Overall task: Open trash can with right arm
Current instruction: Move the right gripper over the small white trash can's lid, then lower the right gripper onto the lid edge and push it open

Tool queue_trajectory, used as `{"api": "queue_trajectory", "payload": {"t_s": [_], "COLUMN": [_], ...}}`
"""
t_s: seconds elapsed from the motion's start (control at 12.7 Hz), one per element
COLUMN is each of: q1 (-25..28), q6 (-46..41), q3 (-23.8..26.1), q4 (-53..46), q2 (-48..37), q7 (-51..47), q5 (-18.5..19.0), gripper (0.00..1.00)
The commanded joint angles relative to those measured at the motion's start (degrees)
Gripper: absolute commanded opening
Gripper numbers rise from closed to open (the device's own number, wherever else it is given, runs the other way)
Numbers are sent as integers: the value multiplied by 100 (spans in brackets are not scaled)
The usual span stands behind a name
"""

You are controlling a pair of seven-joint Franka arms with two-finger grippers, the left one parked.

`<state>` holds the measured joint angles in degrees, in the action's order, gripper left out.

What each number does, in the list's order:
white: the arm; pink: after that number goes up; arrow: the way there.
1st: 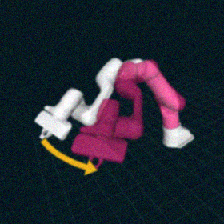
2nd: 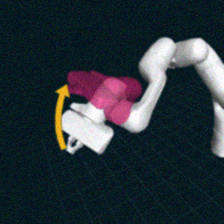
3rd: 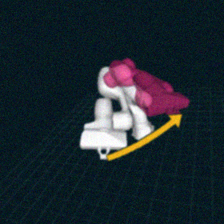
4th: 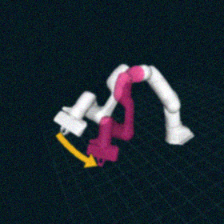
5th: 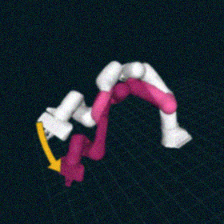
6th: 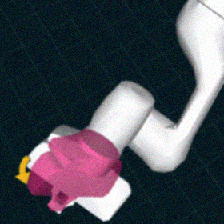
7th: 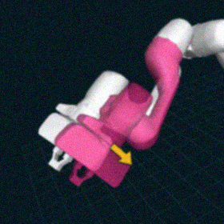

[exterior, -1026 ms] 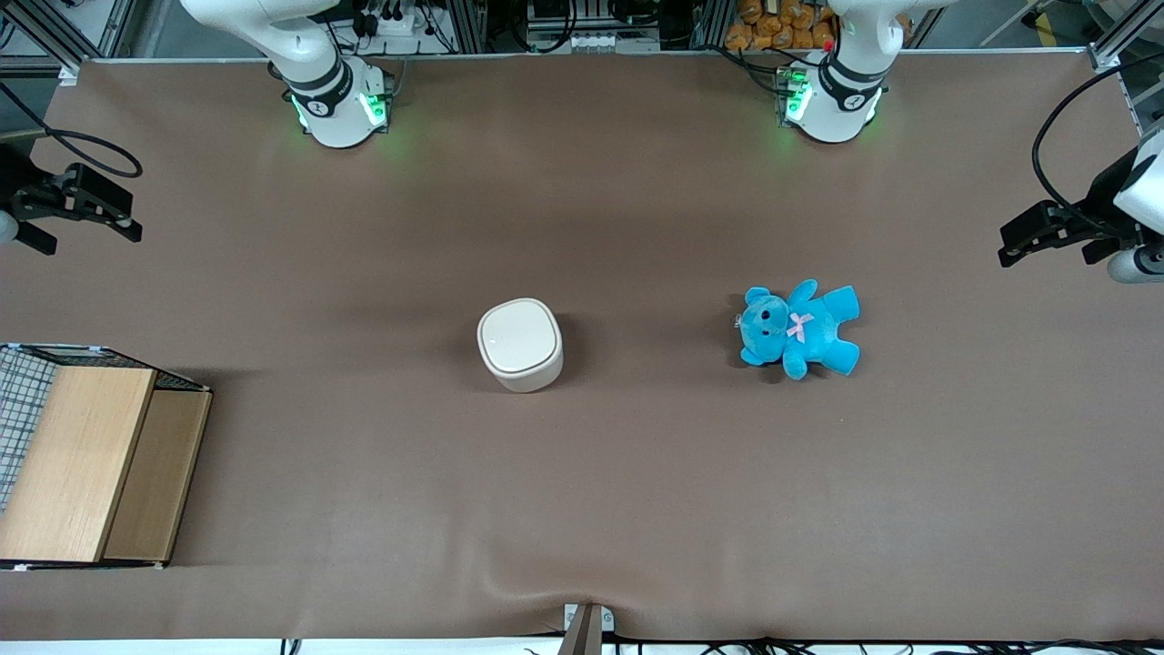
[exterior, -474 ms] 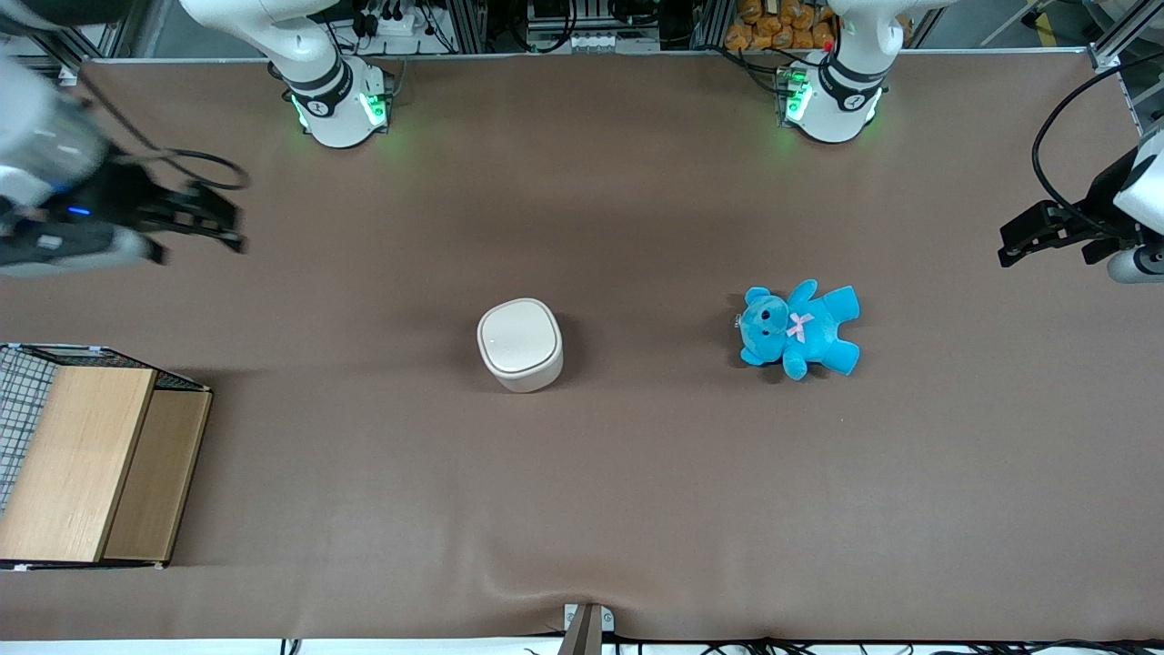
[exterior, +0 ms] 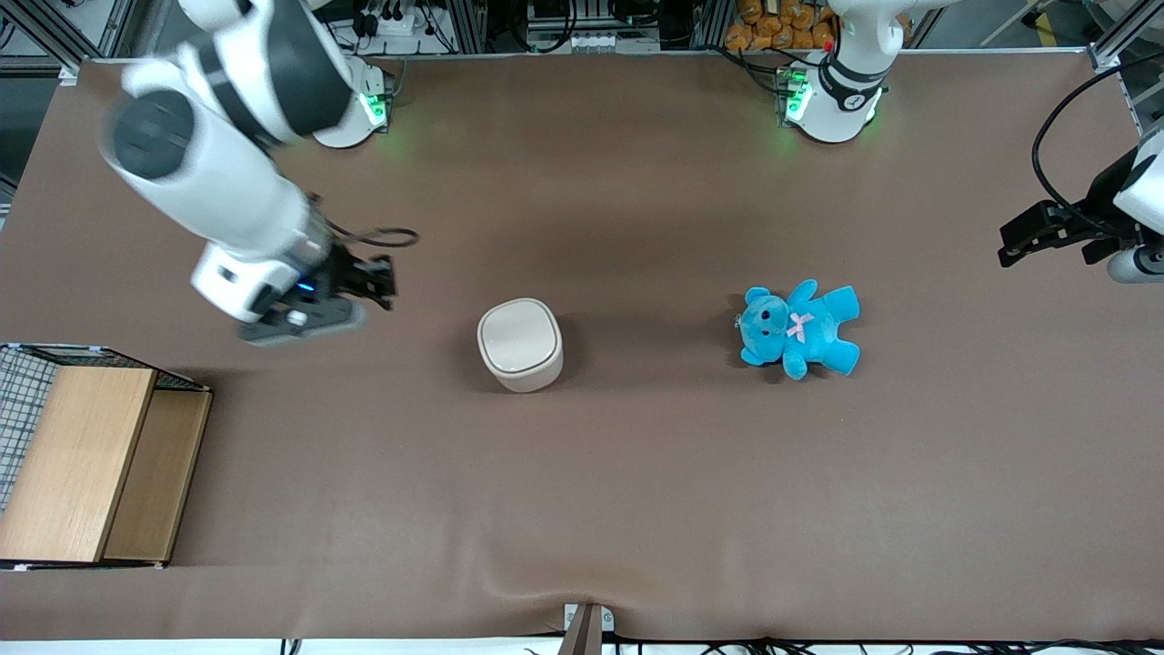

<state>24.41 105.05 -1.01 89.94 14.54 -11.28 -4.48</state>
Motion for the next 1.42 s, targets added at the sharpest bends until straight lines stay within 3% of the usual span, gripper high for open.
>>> {"api": "queue_trajectory", "payload": {"t_s": [0.0,0.55,1.34], "q1": [247,802,908], "q6": [331,1122,1887], "q3": [30,30,39], "q4": [-91,-64,410], "q2": [434,1235,1482], "q7": [-190,-392,-489], "q5": [-45,333,360], "gripper": [18,12,10]}}
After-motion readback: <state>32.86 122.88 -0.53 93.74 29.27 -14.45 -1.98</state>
